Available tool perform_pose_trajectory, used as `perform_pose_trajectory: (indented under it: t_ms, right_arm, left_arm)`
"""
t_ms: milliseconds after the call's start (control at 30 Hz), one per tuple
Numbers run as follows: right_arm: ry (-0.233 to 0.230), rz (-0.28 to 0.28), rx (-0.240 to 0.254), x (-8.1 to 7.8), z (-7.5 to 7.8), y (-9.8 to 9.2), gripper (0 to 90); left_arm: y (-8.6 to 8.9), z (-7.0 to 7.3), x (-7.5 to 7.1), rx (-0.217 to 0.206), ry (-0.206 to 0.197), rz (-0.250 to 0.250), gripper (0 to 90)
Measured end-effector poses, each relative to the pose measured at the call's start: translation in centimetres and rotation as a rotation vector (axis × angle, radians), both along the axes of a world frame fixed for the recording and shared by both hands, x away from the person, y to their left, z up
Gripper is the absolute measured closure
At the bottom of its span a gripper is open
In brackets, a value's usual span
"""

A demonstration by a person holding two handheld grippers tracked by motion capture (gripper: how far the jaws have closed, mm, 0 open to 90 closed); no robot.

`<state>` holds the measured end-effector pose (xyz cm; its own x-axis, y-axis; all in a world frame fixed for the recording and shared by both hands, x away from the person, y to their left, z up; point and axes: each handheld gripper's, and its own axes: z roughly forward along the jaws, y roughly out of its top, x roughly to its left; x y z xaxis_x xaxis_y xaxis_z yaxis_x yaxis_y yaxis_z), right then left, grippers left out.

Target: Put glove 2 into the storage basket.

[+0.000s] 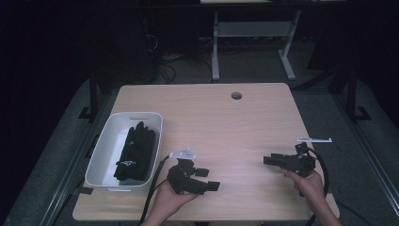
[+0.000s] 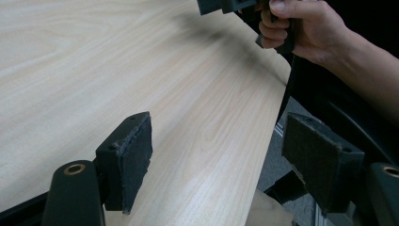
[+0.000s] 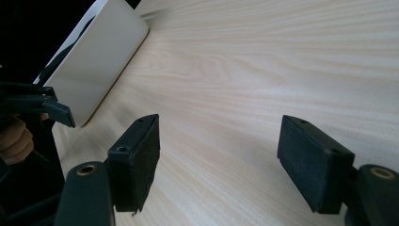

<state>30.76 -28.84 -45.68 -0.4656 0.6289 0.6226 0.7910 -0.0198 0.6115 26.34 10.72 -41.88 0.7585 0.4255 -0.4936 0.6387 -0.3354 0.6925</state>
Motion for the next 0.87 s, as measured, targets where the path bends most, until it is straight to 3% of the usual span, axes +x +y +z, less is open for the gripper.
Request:
perform_pose_trajectory:
  t_ms: [267,500,867]
  right_arm:
    - [0.02,0.003,0.0,-0.7,-1.0,0.0,29.4]
    - [-0.007,0.007,-0.003,-1.4,-1.3,0.4,28.8]
    - [-0.034,0.013,-0.039,-2.3,-1.5,1.2,27.9]
  left_arm:
    - [0.2,-0.9,-0.4,-0.004,0.009,0.001,24.8]
    - [0.3,-1.4,-0.7,-0.028,0.014,-0.004,24.5]
    - [0.4,-2.1,-1.3,-0.017,0.003,-0.013,24.4]
